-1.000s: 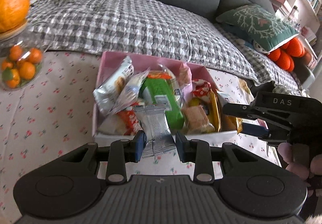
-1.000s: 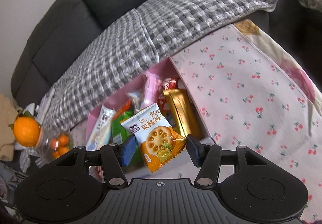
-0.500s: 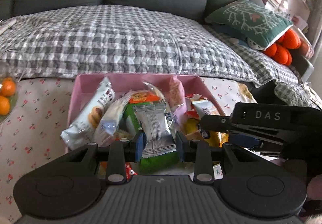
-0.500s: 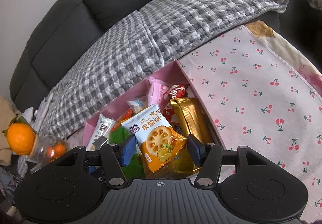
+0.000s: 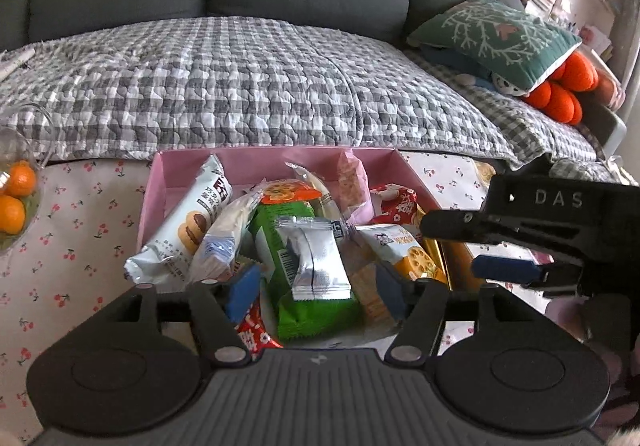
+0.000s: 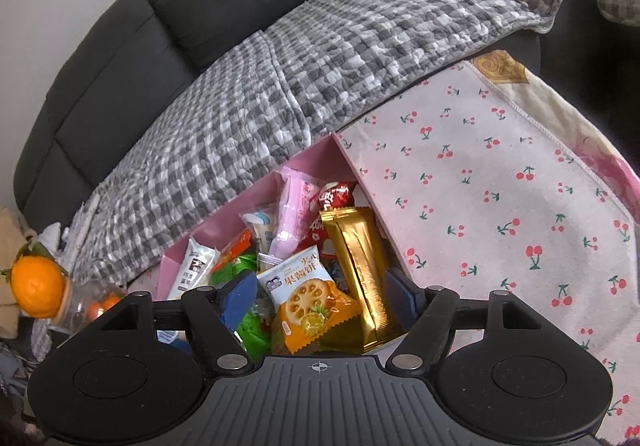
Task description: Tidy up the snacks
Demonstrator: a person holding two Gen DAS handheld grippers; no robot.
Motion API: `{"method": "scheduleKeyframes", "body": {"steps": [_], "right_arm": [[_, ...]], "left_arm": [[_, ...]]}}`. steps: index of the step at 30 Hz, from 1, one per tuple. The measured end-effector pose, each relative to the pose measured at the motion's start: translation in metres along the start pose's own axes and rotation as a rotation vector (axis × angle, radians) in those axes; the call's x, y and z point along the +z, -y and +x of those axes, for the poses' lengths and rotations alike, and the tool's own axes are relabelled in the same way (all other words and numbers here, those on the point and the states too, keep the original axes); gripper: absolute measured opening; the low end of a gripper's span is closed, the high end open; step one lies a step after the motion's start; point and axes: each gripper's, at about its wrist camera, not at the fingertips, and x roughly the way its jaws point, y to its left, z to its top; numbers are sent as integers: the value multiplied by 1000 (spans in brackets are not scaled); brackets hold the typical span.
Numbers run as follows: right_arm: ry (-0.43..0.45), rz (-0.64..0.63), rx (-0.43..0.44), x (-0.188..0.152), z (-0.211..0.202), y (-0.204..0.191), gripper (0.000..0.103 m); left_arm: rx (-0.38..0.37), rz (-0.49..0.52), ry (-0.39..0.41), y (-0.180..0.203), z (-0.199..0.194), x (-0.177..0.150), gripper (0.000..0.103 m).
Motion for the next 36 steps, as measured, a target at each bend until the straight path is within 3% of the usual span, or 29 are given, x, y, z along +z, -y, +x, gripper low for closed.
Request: {"method": "scheduleKeyframes", "body": {"steps": [10,24,36], "right_arm": [[11,-18,-19,-1,-26,11,77],[-38,-210,-57,-30,-69,4,80],[-106,-331,-74,-69,-94,-2,85]], "left_arm": [[56,15,-22,5,-24,-6,80],[134,-6,-63,4,-61,-29,99],[213,-89,-78,3,-84,-54,102]]}}
